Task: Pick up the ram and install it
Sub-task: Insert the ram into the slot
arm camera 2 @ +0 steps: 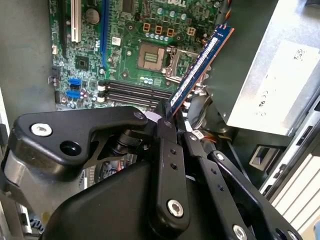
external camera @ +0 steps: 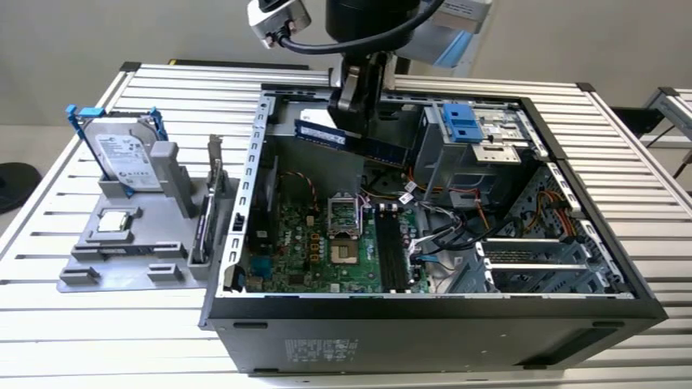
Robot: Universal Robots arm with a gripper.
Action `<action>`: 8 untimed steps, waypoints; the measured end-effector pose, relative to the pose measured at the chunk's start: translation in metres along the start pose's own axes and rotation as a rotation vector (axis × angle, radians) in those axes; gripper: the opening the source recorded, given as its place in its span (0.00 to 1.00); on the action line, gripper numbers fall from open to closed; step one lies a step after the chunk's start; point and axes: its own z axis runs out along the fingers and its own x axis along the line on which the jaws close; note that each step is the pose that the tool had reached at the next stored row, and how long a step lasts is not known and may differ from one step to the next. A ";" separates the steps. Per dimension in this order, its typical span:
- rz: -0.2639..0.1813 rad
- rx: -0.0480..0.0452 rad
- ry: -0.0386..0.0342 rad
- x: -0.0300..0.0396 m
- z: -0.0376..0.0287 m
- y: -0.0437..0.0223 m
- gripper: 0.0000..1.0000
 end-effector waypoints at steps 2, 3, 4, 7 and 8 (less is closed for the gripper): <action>0.014 0.0004 -0.0003 0.0000 0.0000 0.0000 0.00; 0.021 0.0005 -0.0004 0.0000 0.0000 0.0000 0.00; 0.028 0.0007 -0.0004 0.0000 0.0000 0.0000 0.00; 0.047 0.0012 -0.0008 0.0000 0.0000 0.0000 0.00; 0.054 0.0014 -0.0009 0.0000 0.0000 0.0000 0.00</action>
